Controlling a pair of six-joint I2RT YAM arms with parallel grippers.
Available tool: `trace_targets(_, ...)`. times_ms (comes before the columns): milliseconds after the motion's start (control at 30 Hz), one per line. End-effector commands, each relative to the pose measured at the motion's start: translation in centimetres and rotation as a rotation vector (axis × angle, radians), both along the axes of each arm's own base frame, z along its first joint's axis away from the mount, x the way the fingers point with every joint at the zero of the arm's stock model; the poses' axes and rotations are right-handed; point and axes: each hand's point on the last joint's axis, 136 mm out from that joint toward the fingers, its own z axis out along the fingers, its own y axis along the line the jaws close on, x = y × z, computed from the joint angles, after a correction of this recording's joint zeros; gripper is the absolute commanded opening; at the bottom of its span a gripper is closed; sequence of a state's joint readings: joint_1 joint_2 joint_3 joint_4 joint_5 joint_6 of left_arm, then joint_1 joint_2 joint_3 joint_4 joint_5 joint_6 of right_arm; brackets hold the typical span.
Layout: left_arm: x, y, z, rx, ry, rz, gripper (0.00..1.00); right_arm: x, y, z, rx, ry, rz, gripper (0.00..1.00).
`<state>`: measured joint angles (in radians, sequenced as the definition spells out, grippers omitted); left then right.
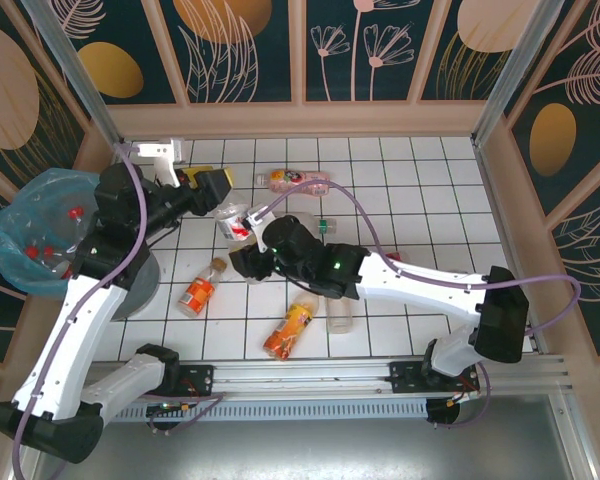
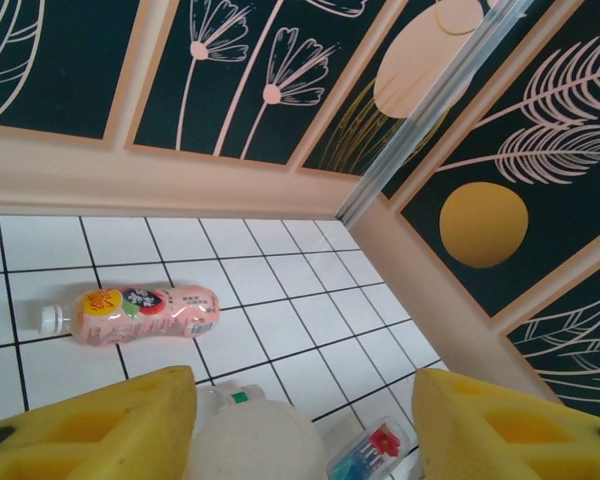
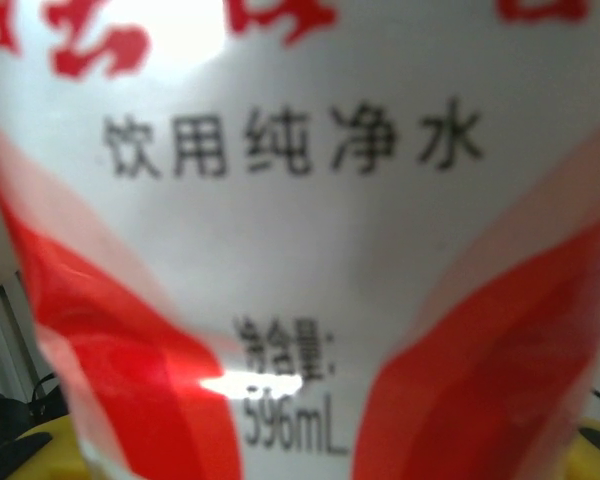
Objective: Put the plastic bottles in the bin
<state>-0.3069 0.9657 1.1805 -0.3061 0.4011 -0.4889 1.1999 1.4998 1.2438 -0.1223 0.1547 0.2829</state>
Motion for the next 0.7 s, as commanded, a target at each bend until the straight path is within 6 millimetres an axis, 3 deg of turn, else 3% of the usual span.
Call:
trace_targets(0,-1.1,-0.4,-0.5,-0.02,0.029,-0.039,0.54,-0.1,0.3,2.8,0.064,-0.106,0.008,0.48)
trace_targets(200,-1.6,-0.8,-1.1,-0.021,0.052,-0.074,0.42,-0.4,0.2,2.3,0.04,-0.113,0.0,0.48)
trace_targets(367,-2.0,-1.4,-2.1,-0.008,0.072,-0.12,0.53,-0.6,0.4,2.6,0.051,-0.13,0.004,0.48)
trace_targets(467,-1.9,-1.3,-2.6,0.016,0.083,-0.12,0.36,-0.8,0.5,2.8,0.058,-0.143,0.013,0.48)
trace_targets(567,-1.7,-0.9,-2.1,0.026,0.064,-0.093,0.09,-0.7,0.3,2.5,0.046,-0.143,0.004,0.49)
trace_targets(667,-1.5,0.0,-1.0,0.032,0.027,-0.034,0.04,-0.7,0.3,2.5,0.041,-0.145,-0.002,0.59)
